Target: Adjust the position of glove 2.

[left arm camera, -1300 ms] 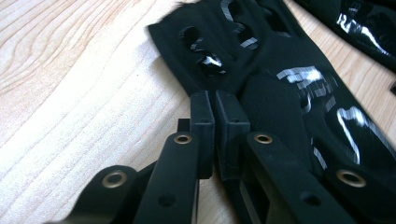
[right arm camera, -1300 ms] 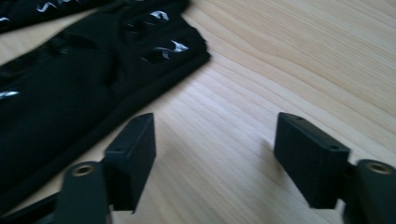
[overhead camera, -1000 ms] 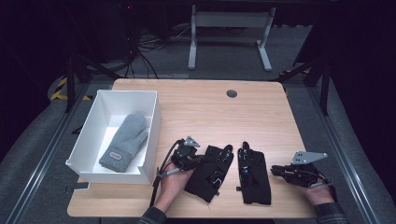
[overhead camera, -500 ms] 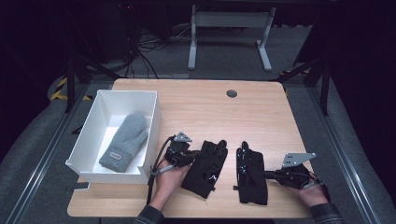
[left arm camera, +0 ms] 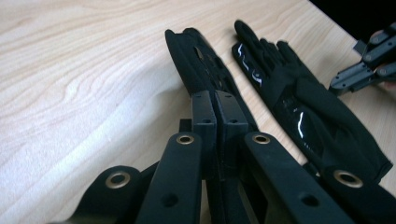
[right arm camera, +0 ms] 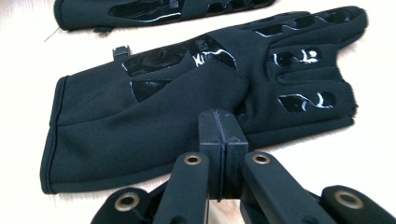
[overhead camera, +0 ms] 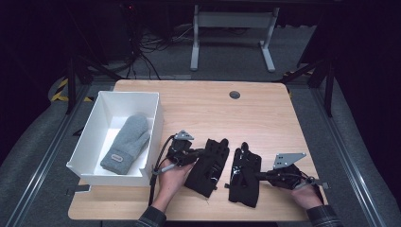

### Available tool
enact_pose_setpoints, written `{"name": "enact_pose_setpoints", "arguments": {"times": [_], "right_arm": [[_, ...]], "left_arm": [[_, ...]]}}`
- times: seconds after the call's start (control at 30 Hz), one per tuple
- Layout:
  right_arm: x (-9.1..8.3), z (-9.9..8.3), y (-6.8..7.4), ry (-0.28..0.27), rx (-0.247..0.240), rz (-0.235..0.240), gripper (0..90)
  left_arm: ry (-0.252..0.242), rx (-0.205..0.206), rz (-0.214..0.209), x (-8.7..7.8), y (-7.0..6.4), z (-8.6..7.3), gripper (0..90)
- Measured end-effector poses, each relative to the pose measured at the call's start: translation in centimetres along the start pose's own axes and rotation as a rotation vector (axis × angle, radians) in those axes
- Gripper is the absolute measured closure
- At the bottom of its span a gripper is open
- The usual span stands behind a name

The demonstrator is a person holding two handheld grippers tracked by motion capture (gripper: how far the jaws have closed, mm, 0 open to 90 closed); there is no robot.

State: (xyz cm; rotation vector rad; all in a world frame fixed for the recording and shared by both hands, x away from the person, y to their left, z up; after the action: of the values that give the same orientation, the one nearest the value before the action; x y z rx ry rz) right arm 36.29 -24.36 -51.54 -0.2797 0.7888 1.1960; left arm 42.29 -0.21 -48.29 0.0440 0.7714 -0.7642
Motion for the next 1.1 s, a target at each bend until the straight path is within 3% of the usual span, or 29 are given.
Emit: {"name": "enact_pose_setpoints", "arguments": {"times": [0.17,0.4,0.67,1.1], "right_arm": [[-0.3,-0.5,-0.4,0.009,0.013,-0.012,90.0],[0.4,-0.2,-0.4,0.027,-0.006,-0.020,90.0],[1.7,1.0,0.0,0.045,-0.045,-0.005,90.0],[3.2,2.3,0.3,0.034,-0.049,0.028,90.0]], "left_arm": [[-0.011,0.007,-0.014,0.1,-0.5,0.7,88.4],[-0.022,0.014,-0.046,0.2,-1.7,1.5,88.4],[-0.025,0.013,-0.090,-0.3,-2.9,1.8,88.4],[-0.025,0.017,-0.144,-0.4,-4.9,2.4,88.4]]}}
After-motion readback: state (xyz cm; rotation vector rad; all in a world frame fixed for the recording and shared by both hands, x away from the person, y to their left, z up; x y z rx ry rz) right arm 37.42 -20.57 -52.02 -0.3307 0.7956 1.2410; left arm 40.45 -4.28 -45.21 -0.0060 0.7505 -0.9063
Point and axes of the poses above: each handheld gripper's, and its own axes: x roughly forward along the jaws, z roughly out of its top, y roughly to its left, the point moved 9 cm from there along x, roughly forward along the jaws, and after that the axes turned 11 degrees about z, right-handed, at the moved point
